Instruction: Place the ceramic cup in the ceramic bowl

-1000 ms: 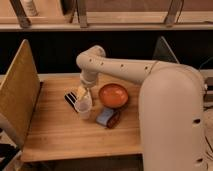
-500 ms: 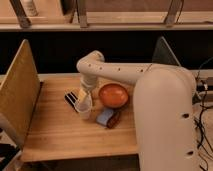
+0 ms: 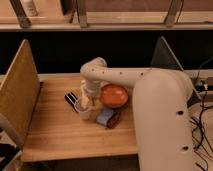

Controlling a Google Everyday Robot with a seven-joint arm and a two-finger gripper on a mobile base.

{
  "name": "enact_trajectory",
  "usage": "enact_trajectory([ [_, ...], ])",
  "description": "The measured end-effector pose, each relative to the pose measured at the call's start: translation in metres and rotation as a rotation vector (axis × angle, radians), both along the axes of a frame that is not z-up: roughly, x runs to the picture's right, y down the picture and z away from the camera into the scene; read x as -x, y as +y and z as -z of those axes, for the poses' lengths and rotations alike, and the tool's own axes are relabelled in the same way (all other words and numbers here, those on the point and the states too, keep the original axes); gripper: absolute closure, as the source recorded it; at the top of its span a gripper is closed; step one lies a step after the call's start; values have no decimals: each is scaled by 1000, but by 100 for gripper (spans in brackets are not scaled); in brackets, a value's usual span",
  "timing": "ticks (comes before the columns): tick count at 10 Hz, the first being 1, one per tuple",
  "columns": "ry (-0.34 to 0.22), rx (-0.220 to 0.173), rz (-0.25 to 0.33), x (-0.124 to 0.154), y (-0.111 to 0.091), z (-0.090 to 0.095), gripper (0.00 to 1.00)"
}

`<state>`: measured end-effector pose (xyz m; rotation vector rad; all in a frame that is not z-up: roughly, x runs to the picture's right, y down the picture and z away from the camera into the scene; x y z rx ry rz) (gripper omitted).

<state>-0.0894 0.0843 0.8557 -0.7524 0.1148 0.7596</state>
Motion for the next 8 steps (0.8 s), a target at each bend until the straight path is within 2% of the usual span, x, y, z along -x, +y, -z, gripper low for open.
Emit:
enact_trajectory([
  [1, -8, 13, -4, 2, 2, 0, 60],
  [2, -18, 15, -3, 4, -1, 2, 72],
  [5, -34, -39, 17, 10, -28, 19, 98],
  [8, -44, -111, 22, 19, -66, 41, 100],
])
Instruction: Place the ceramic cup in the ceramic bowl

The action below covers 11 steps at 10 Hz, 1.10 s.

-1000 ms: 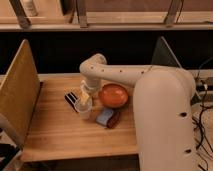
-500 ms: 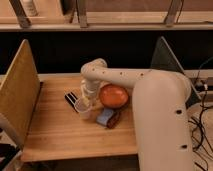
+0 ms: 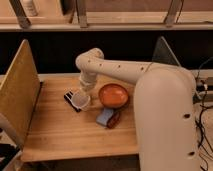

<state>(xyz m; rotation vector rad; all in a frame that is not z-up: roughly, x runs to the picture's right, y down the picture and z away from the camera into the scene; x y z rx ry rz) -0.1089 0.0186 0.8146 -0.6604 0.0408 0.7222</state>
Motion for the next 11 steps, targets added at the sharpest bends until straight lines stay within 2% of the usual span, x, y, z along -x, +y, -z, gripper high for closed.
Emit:
enact_trajectory([
  [3, 30, -71, -61, -14, -44, 10, 100],
  [5, 97, -118, -133, -54, -84, 7, 100],
  [7, 151, -128, -175, -86, -105, 1, 100],
  [8, 175, -119, -188, -102, -111, -6, 100],
  [9, 185, -111, -194, -108, -113, -10, 100],
  [11, 239, -60, -191, -130, -99, -19, 100],
])
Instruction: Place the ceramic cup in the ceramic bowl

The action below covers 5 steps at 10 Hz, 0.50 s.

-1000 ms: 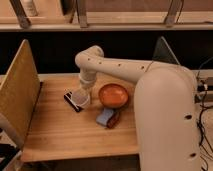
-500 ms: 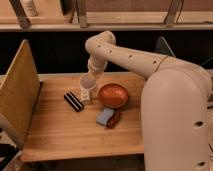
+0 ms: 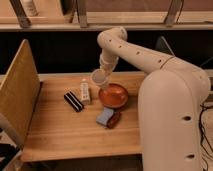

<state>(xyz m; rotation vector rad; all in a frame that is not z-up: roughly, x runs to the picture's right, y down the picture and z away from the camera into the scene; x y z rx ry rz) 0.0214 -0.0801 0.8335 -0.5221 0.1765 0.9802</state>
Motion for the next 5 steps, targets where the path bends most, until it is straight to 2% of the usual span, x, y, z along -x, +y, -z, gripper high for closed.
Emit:
enact_trajectory([
  [3, 102, 77, -42, -42, 21, -9, 100],
  [5, 126, 127, -87, -58, 39, -19, 100],
])
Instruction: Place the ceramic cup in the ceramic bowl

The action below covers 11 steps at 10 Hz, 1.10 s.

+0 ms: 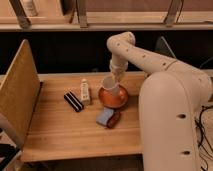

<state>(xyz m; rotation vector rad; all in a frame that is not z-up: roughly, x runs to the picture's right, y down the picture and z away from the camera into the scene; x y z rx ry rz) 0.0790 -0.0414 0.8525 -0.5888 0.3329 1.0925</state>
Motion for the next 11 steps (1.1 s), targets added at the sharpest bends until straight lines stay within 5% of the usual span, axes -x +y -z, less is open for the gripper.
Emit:
enact_trajectory([
  [2, -9, 62, -56, -1, 24, -13, 100],
  [4, -21, 78, -77, 2, 30, -17, 97],
  [11, -20, 79, -77, 1, 30, -17, 30],
])
